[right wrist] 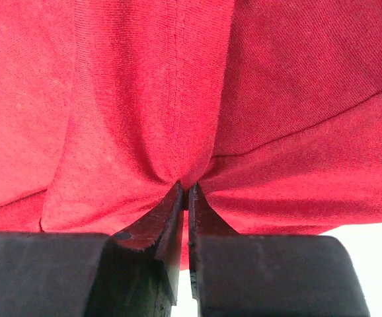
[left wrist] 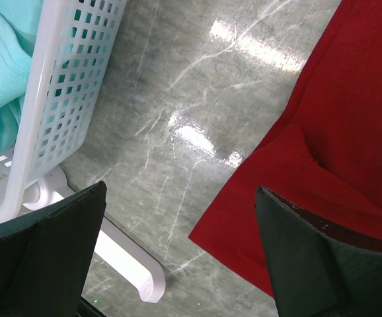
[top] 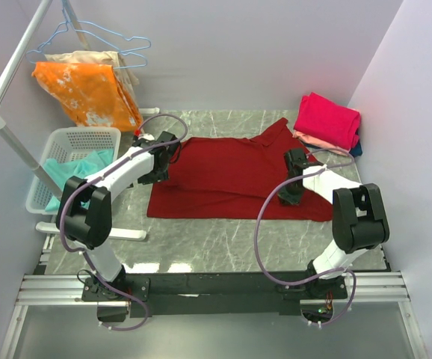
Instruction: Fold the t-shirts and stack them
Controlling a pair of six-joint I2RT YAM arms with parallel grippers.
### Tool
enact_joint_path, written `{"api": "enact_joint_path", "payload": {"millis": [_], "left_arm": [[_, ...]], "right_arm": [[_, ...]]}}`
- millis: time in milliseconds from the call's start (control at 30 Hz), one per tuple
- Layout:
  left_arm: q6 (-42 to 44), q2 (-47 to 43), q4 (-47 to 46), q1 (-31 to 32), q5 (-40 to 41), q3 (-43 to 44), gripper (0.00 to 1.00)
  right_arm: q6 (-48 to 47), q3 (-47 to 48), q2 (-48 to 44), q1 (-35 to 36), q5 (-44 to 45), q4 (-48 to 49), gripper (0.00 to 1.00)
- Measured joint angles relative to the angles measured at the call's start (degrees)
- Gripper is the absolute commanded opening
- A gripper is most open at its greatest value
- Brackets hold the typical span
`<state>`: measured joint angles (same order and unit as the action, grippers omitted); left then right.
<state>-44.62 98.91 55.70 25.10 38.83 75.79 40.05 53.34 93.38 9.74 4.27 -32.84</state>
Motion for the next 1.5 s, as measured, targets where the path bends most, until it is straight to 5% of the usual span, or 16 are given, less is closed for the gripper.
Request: {"api": "enact_joint_path", "payload": {"millis": [533,767,933,1067,1500], "left_arm": [[0.0,0.37,0.02,0.0,0.02,0.13,0.99],[0.0,0.37,0.22,0.0,0.04,1.03,1.0],[0.0,0.46,0.26,0.0,0.04,1.07,0.99],[-0.02,0.85,0.28,0.0,0.04,1.18,1.0],[-0.02,1.22,0.87,0.0,0.09,1.4,0.99]], "right_arm": [[-0.33,12.63,0.2,2.12,2.21,-5.68,0.13],[-1.07,14.86,2.89,2.12,2.16,-6.12,0.36],[-1.57,14.86,3.52,2.12,2.14,-6.23,0.22],[-1.92,14.86,3.65,2.12,2.08,-6.16,0.0],[-2.43,17.16,7.52,2.27,1.42,-6.4,0.0]]}}
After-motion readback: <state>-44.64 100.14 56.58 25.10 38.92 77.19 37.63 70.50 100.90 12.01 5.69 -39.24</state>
